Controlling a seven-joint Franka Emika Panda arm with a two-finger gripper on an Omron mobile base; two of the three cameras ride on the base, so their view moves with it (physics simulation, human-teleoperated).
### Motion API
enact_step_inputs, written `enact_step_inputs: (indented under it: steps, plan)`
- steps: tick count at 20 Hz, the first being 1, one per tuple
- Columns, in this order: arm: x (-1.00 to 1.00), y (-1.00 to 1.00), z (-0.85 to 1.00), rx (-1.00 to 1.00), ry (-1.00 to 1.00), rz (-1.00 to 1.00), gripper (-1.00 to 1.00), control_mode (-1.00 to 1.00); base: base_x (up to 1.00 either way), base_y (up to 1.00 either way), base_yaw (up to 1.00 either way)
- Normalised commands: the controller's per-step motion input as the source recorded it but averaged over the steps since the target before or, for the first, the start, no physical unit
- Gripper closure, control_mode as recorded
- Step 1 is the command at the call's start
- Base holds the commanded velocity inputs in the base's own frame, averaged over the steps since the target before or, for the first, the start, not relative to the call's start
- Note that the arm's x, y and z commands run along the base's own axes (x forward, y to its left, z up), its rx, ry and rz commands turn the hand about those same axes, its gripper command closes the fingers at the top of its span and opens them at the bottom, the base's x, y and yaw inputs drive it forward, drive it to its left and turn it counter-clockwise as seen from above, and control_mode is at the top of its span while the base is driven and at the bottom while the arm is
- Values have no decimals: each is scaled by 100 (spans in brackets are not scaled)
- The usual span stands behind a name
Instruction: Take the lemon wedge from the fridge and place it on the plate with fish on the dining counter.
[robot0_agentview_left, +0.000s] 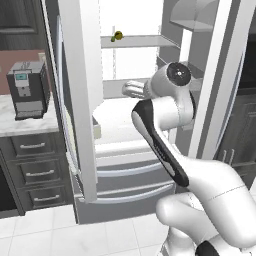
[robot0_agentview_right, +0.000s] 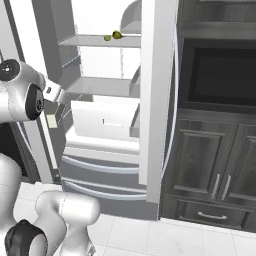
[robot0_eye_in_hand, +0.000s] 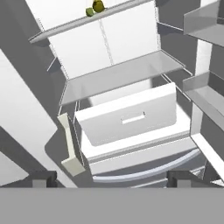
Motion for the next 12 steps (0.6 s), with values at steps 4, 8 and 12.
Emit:
enact_step_inputs:
  steps: [4, 8, 12]
  plan:
    - [49, 0, 1, 19, 0, 20, -100, -100, 0, 0, 0]
    - [27, 0, 0, 8, 0, 14, -100, -100, 0, 0, 0]
    - [34, 0, -1, 0, 0, 11, -100, -100, 0, 0, 0]
